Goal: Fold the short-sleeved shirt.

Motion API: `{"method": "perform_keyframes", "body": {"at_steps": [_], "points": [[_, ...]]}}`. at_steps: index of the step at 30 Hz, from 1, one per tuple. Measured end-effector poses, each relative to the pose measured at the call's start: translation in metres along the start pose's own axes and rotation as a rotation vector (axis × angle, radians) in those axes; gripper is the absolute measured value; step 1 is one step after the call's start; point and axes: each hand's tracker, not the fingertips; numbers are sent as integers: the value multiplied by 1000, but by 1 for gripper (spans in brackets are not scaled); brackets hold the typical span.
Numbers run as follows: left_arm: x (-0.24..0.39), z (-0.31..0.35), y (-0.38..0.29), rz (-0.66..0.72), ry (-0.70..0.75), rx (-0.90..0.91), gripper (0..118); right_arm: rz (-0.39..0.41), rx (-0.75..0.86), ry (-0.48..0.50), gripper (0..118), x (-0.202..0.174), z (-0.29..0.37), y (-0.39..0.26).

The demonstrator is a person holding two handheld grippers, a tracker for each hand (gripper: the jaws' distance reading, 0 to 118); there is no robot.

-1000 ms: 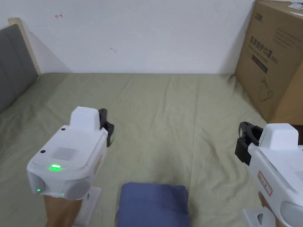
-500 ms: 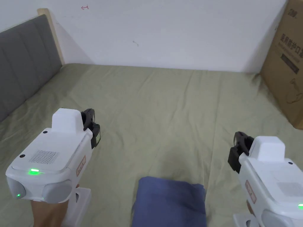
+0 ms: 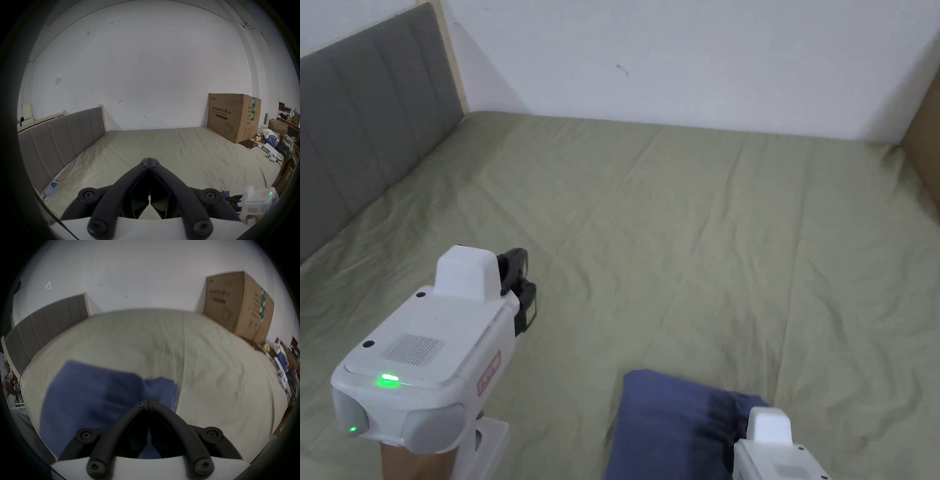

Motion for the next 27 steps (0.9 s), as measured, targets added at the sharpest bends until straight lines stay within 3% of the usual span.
{"method": "perform_keyframes", "body": {"at_steps": [3,7,9,11,13,15,18,23,27], "points": [[4,-9,-11,43,-58,-83,0,71,105,-31,0,-7,1,-5],[14,-31,-35,172,-163,-249,1,86,54,-35,0,-6,-2,-1],[18,-47,-55,242,-214,-360,10,81,58,-29,0,-4,-1,-2],[26,-62,-74,301,-255,-482,33,81,58,-25,0,-3,-1,-2],[36,-78,-92,367,-293,-615,79,82,54,-25,0,-3,0,0],[45,-92,-112,430,-318,-706,108,74,52,-21,0,-2,2,0],[51,-111,-135,501,-379,-758,108,63,52,-15,0,0,1,-1],[57,-143,-166,497,-423,-863,104,60,48,-4,0,3,2,0],[59,-154,-183,468,-513,-921,55,47,47,5,0,6,1,0]]}}
